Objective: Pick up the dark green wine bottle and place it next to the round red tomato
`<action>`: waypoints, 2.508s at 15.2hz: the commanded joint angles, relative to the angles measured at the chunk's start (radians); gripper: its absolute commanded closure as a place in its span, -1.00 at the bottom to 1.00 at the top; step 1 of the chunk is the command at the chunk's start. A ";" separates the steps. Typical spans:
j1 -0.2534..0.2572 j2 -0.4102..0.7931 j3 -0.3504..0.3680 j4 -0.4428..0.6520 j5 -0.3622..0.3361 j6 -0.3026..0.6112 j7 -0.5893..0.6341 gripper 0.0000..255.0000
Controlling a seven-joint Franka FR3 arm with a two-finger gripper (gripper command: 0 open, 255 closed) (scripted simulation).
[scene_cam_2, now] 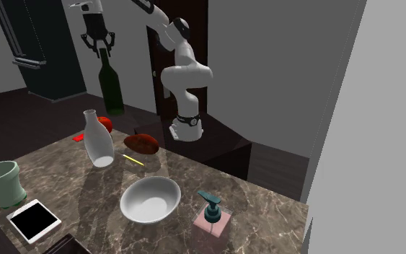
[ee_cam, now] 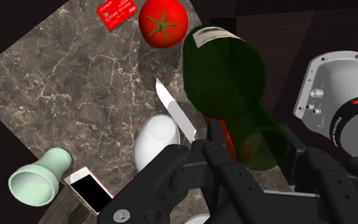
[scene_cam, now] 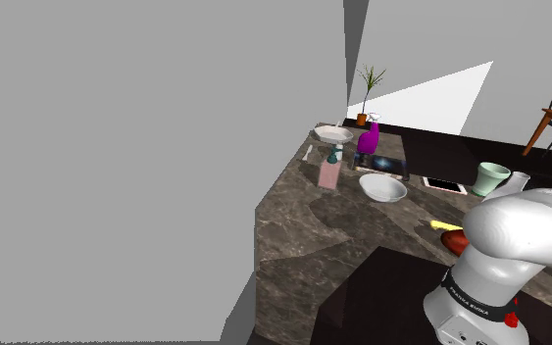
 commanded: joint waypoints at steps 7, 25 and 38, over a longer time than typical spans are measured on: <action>-0.032 -0.069 -0.042 -0.118 -0.045 0.056 0.015 1.00; -0.095 -0.187 -0.171 -0.324 -0.171 0.169 0.033 1.00; -0.095 -0.187 -0.171 -0.324 -0.172 0.169 0.033 -1.00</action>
